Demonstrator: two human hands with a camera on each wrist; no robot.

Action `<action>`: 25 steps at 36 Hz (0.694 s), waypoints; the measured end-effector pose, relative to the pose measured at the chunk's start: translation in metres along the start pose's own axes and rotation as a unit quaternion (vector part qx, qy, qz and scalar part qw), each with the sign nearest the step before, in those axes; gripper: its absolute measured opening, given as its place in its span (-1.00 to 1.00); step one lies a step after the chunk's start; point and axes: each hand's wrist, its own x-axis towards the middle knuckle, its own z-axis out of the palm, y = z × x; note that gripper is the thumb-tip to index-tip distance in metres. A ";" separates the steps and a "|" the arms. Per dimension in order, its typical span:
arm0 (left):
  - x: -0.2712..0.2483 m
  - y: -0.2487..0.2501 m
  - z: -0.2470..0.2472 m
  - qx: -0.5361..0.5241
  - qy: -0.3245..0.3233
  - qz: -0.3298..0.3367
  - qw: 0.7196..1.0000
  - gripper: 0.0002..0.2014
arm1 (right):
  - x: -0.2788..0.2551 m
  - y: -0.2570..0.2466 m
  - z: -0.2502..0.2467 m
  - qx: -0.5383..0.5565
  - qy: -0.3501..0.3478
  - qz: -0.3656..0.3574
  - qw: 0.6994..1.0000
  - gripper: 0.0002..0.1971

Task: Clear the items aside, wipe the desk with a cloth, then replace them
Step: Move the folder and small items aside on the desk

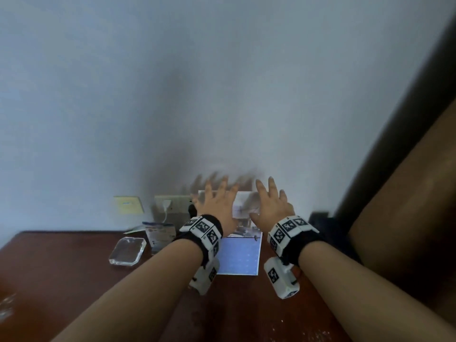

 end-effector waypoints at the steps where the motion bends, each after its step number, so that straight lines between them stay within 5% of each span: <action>1: 0.000 -0.007 0.000 -0.014 -0.002 -0.014 1.000 -0.05 | 0.001 -0.004 0.002 0.000 -0.002 -0.001 1.000 -0.11; 8: 0.002 -0.041 0.004 -0.115 0.014 -0.123 0.986 0.01 | 0.007 -0.013 0.017 0.018 -0.007 0.017 1.000 -0.17; 15: 0.011 -0.051 0.028 -0.255 0.007 -0.059 0.965 0.07 | 0.007 -0.012 0.022 0.062 0.012 0.008 0.998 -0.16; 25: 0.013 -0.038 0.031 -0.268 0.022 -0.041 0.962 0.01 | 0.009 -0.007 0.015 0.081 0.038 0.044 0.995 -0.38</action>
